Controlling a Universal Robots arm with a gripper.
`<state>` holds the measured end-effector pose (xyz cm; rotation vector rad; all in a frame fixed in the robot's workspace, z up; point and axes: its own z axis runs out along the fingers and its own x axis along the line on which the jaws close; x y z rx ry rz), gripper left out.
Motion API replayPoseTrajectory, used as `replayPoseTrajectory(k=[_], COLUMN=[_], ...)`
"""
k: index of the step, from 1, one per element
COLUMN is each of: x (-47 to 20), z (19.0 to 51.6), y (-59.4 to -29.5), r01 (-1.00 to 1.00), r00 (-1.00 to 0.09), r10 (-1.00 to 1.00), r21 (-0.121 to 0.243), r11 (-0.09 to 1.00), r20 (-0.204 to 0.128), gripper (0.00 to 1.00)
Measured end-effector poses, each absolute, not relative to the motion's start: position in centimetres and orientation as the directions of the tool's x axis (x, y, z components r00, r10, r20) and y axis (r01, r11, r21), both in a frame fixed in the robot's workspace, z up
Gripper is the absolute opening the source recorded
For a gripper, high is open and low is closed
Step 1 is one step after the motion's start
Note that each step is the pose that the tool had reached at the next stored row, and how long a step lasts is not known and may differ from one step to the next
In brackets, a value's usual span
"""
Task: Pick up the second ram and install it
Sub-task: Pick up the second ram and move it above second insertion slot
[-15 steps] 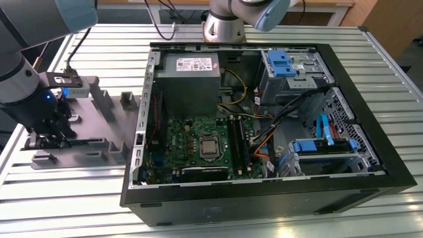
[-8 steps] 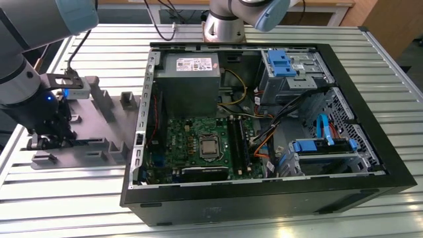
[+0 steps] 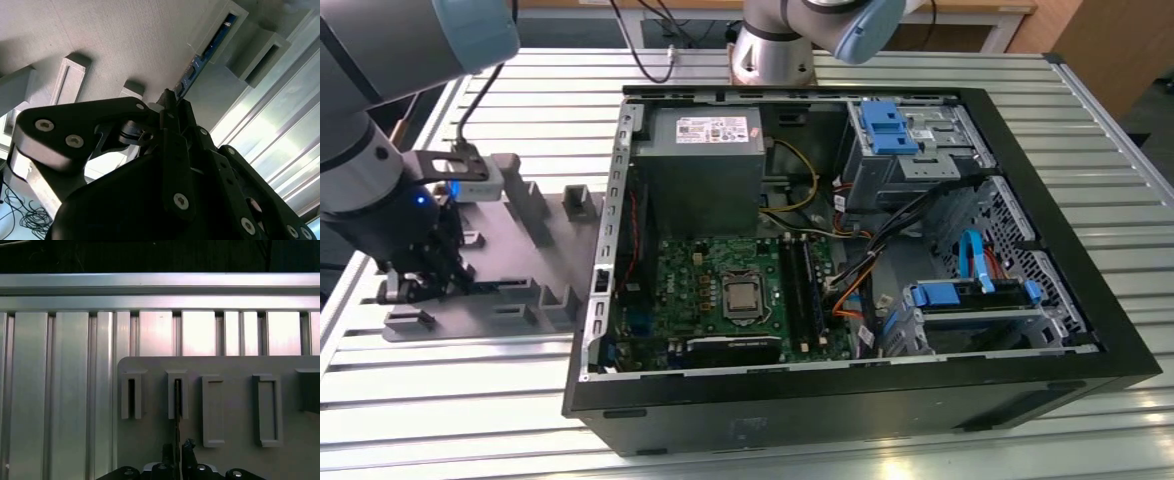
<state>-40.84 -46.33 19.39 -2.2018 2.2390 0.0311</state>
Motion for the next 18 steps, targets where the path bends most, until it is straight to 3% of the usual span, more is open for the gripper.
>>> replayPoseTrajectory(k=[11, 13, 14, 18], x=[-40.85, -40.85, -40.85, -40.86], z=[19.21, 19.21, 19.2, 19.02], y=[-46.33, -46.33, -46.33, -46.32], r01=[-1.0, -1.0, -1.0, -1.0], r00=[-0.017, -0.017, -0.017, -0.017], r10=[-1.0, -1.0, -1.0, -1.0], r21=[0.013, 0.013, 0.013, 0.013], r11=[0.017, 0.017, 0.017, 0.017], r20=[-0.014, -0.014, -0.014, -0.015], gripper=[0.22, 0.23, 0.29, 0.29])
